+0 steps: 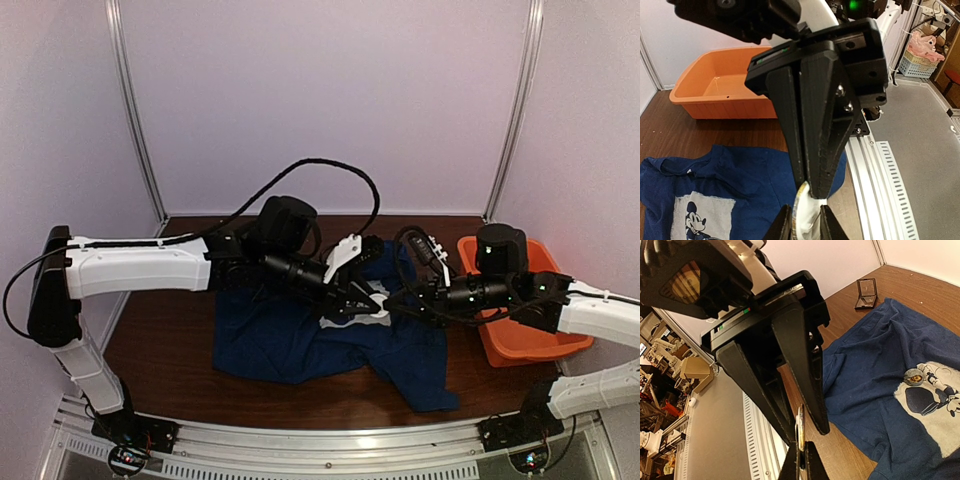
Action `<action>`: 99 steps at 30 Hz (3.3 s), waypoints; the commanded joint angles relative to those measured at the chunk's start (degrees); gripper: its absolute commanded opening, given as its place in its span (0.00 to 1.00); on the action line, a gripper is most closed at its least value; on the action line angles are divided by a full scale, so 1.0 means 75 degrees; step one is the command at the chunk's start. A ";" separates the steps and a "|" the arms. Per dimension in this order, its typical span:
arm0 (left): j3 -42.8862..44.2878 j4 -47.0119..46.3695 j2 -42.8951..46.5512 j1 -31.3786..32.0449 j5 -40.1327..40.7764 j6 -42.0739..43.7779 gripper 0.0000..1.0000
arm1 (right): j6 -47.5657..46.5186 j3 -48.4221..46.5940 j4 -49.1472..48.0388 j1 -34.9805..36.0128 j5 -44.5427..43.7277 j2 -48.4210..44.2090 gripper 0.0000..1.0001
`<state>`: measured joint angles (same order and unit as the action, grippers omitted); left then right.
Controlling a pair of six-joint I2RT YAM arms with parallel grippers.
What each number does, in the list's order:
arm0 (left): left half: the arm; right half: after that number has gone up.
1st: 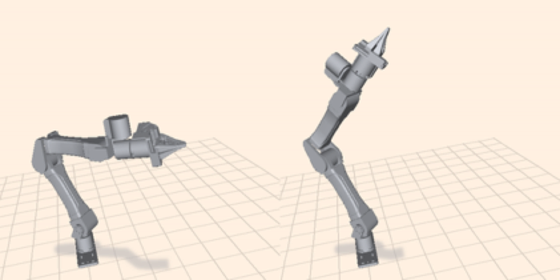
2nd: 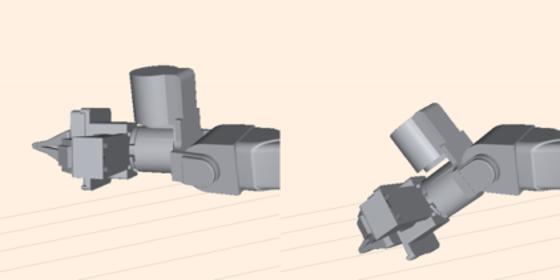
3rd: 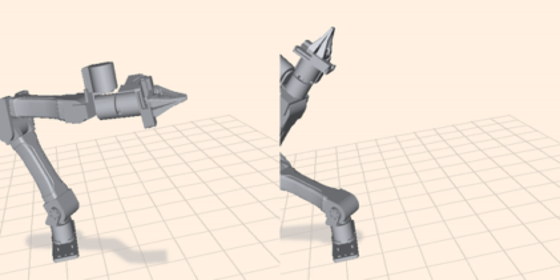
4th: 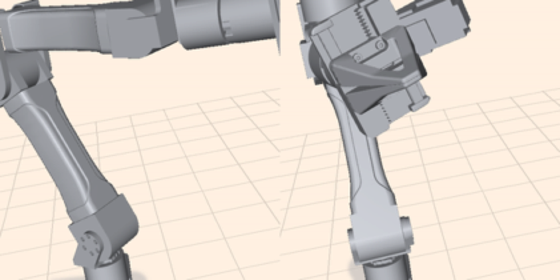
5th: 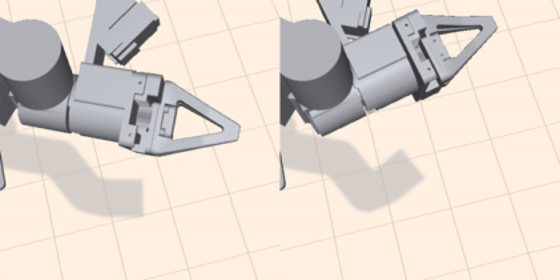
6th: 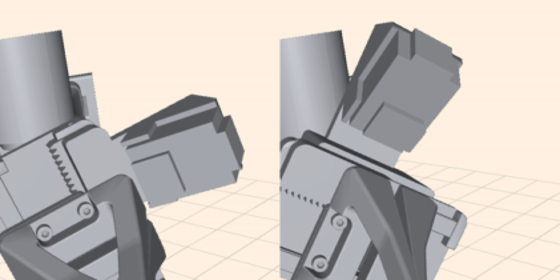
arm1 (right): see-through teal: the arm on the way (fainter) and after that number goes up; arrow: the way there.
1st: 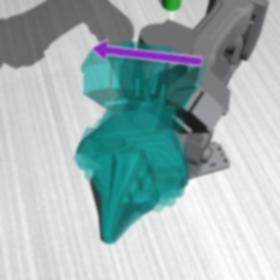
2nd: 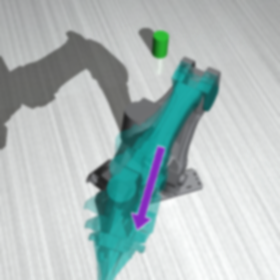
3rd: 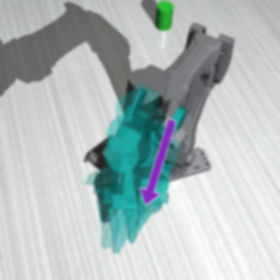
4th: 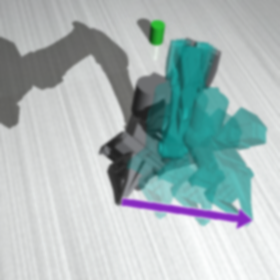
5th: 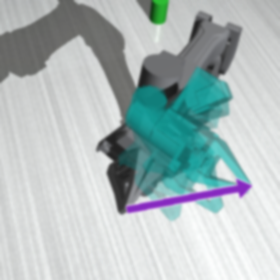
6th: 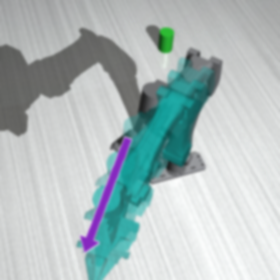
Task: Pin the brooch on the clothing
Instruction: Open the brooch, then hold the clothing with brooches at the center of the board.
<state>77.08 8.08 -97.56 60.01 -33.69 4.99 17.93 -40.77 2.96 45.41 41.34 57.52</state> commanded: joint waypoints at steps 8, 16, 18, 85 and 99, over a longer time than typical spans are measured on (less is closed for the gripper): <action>-0.0385 -0.1021 0.0295 0.0003 0.0519 -0.0350 0.35 | -0.0134 -0.0196 0.0003 0.0050 0.0221 0.0146 0.00; -0.1134 -0.1667 0.1172 -0.0201 0.0732 -0.0619 0.80 | -0.0463 -0.0234 0.0536 -0.0089 -0.0400 -0.0128 0.00; -0.1316 -0.1702 0.1369 -0.0296 0.0927 -0.0642 0.87 | -0.0548 -0.0253 0.0698 -0.0118 -0.0648 -0.0219 0.00; -0.2027 -0.3461 0.0045 -0.0677 0.3241 -0.2921 0.98 | 0.0726 -0.0224 0.2220 -0.0470 -0.7766 -0.0310 0.00; -0.2160 -0.3561 0.0029 -0.0677 0.4151 -0.2951 0.98 | 0.0752 -0.0201 0.2141 -0.0470 -0.7718 -0.0192 0.00</action>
<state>61.60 -16.27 -97.58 55.22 -5.67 -16.95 23.57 -43.00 19.38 42.06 -15.51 55.99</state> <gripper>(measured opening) 0.977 0.006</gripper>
